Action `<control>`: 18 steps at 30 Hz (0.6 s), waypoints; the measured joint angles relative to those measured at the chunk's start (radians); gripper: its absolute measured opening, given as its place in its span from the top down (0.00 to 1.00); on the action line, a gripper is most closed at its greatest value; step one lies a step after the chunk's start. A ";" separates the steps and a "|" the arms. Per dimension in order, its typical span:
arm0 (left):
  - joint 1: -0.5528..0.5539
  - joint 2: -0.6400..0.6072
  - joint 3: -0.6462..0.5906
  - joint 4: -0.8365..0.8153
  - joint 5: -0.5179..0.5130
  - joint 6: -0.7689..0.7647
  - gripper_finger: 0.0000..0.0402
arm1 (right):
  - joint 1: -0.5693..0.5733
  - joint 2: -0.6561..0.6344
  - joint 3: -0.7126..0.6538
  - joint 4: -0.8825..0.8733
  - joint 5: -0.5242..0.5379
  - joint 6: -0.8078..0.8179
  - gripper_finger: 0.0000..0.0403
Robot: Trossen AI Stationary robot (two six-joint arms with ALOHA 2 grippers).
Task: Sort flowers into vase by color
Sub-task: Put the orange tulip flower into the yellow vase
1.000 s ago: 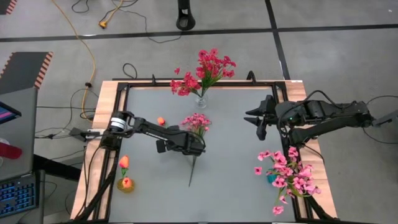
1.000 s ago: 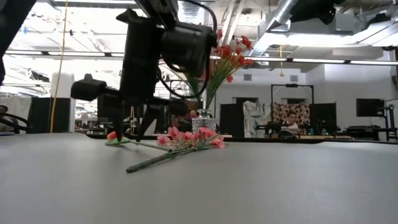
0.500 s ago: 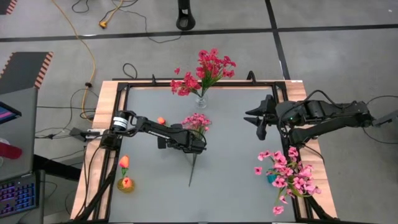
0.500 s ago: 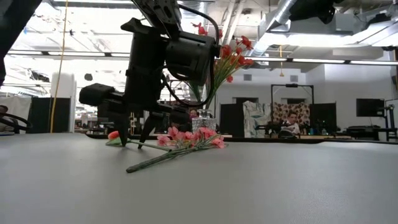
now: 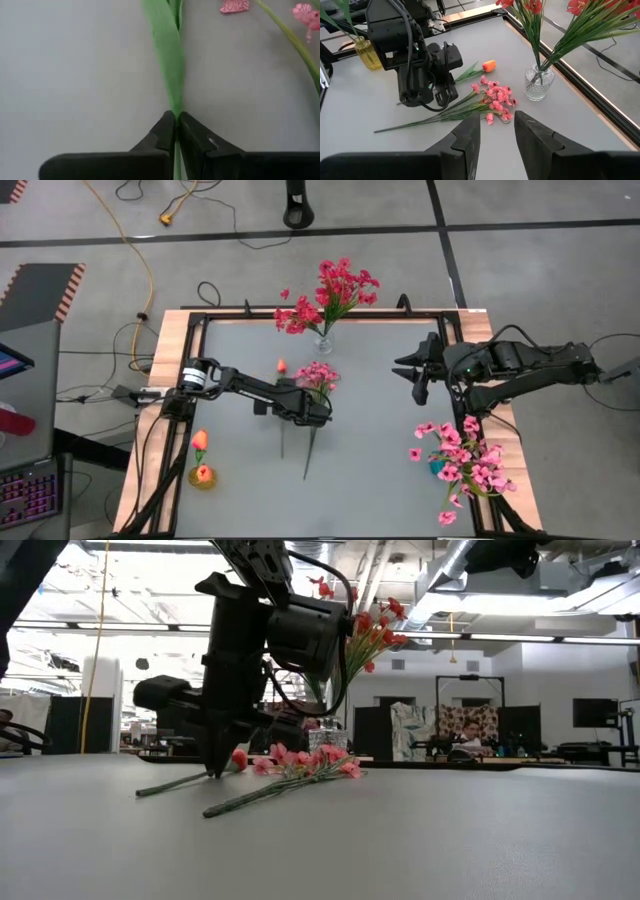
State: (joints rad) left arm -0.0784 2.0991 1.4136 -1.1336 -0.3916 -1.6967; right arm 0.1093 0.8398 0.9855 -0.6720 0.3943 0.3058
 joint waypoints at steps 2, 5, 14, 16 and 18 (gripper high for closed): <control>0.000 -0.003 0.000 -0.002 0.000 0.019 0.99 | 0.000 0.000 0.000 0.000 0.000 0.000 0.63; -0.003 -0.027 -0.002 -0.009 -0.018 0.050 1.00 | 0.000 0.000 0.000 0.000 0.000 0.000 0.63; -0.040 -0.221 -0.002 -0.010 -0.113 0.258 1.00 | 0.000 0.000 0.000 0.000 0.000 0.000 0.63; -0.055 -0.276 -0.001 -0.008 -0.143 0.304 1.00 | 0.000 0.000 0.000 0.000 0.000 0.000 0.63; -0.070 -0.334 -0.001 0.002 -0.176 0.350 1.00 | 0.000 0.000 0.000 0.000 0.000 0.000 0.63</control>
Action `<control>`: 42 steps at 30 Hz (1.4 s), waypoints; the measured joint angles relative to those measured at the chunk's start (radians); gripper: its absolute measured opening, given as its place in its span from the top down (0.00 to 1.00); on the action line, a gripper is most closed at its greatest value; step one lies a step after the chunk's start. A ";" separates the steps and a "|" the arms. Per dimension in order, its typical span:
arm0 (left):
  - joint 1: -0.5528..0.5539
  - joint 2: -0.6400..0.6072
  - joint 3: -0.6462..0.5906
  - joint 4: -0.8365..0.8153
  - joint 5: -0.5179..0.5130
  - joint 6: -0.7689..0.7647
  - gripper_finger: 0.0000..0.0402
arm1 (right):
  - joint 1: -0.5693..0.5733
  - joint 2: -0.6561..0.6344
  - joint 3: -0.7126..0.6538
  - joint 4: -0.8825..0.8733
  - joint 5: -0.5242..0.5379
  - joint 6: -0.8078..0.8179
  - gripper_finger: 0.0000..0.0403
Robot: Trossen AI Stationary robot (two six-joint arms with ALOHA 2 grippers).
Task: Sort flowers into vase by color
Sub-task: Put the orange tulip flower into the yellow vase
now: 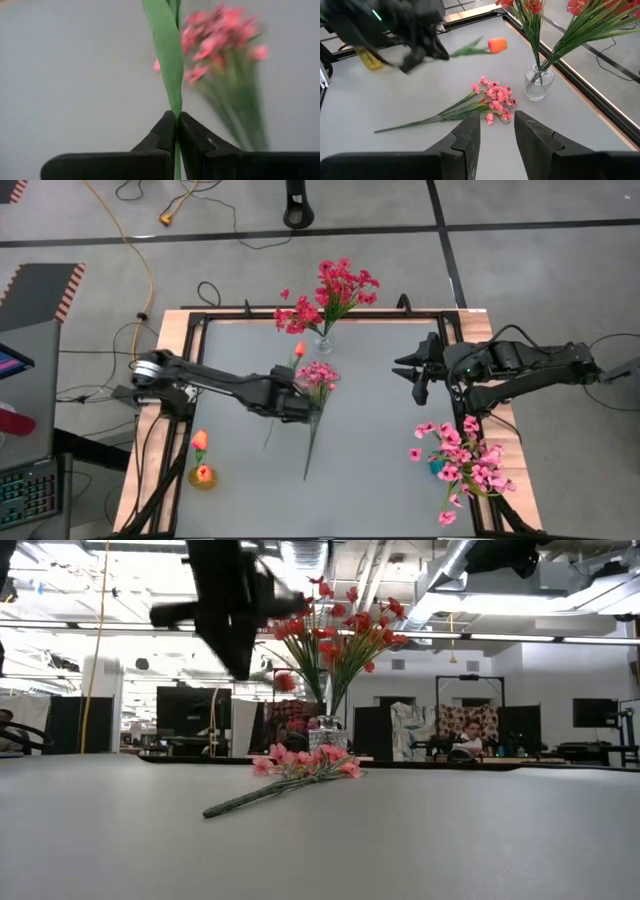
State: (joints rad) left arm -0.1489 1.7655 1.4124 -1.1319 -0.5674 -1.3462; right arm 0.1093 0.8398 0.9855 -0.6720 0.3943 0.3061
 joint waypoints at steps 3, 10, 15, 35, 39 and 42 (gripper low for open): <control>-0.027 -0.093 0.000 0.013 -0.046 0.055 1.00 | 0.000 0.000 0.000 0.000 0.000 0.000 0.63; -0.103 -0.281 0.001 0.087 -0.156 0.258 1.00 | 0.000 0.000 0.000 -0.001 0.000 0.000 0.63; -0.185 -0.382 0.001 0.101 -0.238 0.382 1.00 | 0.000 0.000 0.000 -0.001 0.000 0.000 0.63; -0.588 -0.593 0.002 0.098 -0.664 0.569 1.00 | 0.000 0.000 0.000 -0.001 0.000 0.000 0.63; -0.661 -0.596 0.002 0.092 -0.739 0.584 1.00 | 0.000 0.000 0.000 -0.001 0.000 0.000 0.63; -0.725 -0.596 0.002 0.089 -0.788 0.586 1.00 | 0.000 0.000 0.000 -0.001 0.000 0.000 0.63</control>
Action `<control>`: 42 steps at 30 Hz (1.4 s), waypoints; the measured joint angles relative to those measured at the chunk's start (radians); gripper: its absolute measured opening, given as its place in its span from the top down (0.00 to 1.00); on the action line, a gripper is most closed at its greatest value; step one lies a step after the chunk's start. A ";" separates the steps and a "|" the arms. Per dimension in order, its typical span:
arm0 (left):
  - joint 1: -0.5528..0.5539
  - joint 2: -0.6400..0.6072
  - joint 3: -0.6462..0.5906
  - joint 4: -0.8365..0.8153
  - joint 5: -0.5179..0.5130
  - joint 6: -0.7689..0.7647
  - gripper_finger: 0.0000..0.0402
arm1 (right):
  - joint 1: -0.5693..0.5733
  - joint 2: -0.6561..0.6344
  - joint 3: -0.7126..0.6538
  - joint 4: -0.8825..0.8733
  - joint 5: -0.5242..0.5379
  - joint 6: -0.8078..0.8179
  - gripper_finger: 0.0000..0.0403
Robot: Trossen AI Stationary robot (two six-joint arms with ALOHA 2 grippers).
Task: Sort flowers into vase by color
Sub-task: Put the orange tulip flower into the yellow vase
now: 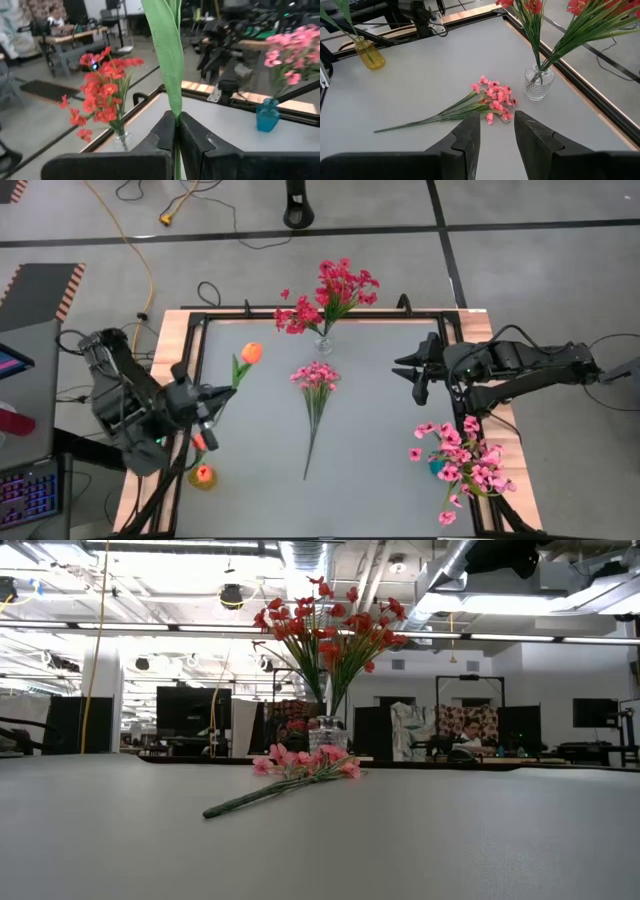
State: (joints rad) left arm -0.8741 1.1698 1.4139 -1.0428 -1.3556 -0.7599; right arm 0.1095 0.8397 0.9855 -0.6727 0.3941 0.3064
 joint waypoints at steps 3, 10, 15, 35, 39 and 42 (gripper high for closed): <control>-0.064 0.000 0.000 -0.032 -0.042 -0.034 1.00 | 0.000 0.000 0.000 0.000 0.000 0.000 0.63; -0.188 0.000 0.000 -0.118 -0.098 -0.166 1.00 | 0.000 0.000 0.000 0.000 0.000 0.000 0.63; -0.253 0.000 0.000 -0.119 -0.123 -0.162 1.00 | 0.000 0.000 0.000 0.000 0.000 0.000 0.63; -0.391 0.001 0.000 -0.297 -0.081 -0.423 1.00 | 0.000 0.000 0.000 0.000 0.000 0.000 0.63; -0.391 0.001 -0.011 -0.313 -0.062 -0.489 1.00 | 0.000 0.000 0.000 0.000 0.000 0.000 0.63; -0.395 0.002 -0.046 -0.313 -0.074 -0.526 1.00 | 0.000 0.000 0.000 0.000 0.000 0.000 0.63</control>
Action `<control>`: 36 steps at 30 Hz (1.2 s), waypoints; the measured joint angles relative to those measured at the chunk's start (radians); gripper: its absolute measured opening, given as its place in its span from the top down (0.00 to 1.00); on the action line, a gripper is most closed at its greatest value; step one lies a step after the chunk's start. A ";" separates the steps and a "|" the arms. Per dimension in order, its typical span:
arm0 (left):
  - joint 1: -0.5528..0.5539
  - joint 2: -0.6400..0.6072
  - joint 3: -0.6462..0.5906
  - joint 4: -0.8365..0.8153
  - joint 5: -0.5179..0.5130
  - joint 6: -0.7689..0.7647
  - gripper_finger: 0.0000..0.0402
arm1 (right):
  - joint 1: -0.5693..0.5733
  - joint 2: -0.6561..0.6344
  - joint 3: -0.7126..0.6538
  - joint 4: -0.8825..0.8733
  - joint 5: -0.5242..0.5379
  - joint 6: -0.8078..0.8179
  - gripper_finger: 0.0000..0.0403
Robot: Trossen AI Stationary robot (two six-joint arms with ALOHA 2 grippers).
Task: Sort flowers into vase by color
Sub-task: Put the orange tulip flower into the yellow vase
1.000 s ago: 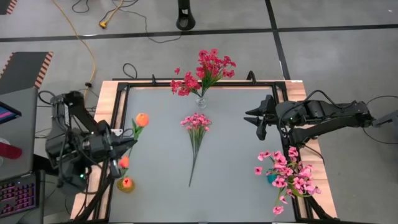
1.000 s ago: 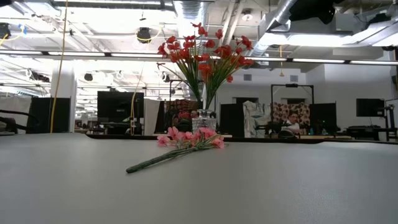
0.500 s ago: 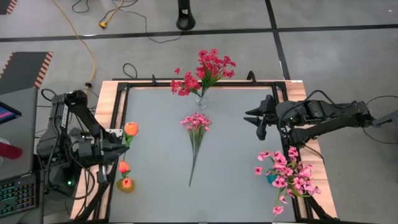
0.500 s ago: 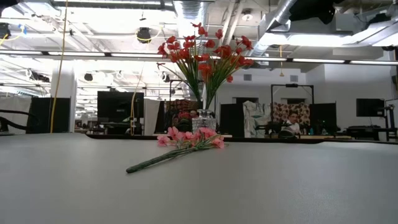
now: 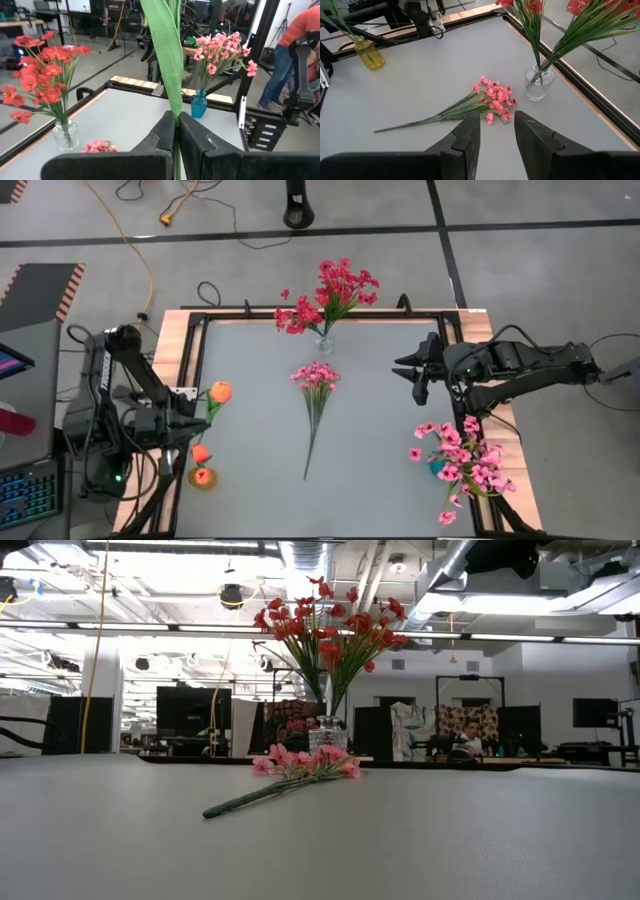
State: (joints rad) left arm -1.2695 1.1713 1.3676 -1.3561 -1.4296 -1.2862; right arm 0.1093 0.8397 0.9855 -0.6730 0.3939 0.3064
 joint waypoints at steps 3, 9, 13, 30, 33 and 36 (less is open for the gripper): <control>-0.011 0.000 -0.044 -0.002 -0.024 -0.043 1.00 | 0.000 0.000 0.000 0.000 0.000 0.000 0.63; -0.023 0.000 -0.120 -0.001 -0.040 -0.148 1.00 | 0.000 0.000 0.000 0.000 0.000 0.000 0.63; -0.035 0.000 -0.167 0.003 -0.040 -0.207 1.00 | 0.000 0.000 0.000 0.000 0.000 0.000 0.63; -0.107 0.000 -0.331 0.028 0.072 -0.482 1.00 | 0.000 0.000 0.000 0.000 0.000 0.000 0.63; -0.127 0.000 -0.359 0.052 0.072 -0.491 1.00 | 0.000 0.000 0.000 0.000 0.000 0.000 0.63; -0.141 0.000 -0.388 0.078 0.075 -0.491 1.00 | 0.000 0.000 0.000 0.000 0.000 0.000 0.63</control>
State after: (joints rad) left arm -1.4108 1.1717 0.9792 -1.2779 -1.3545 -1.7775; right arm 0.1094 0.8398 0.9858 -0.6731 0.3939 0.3064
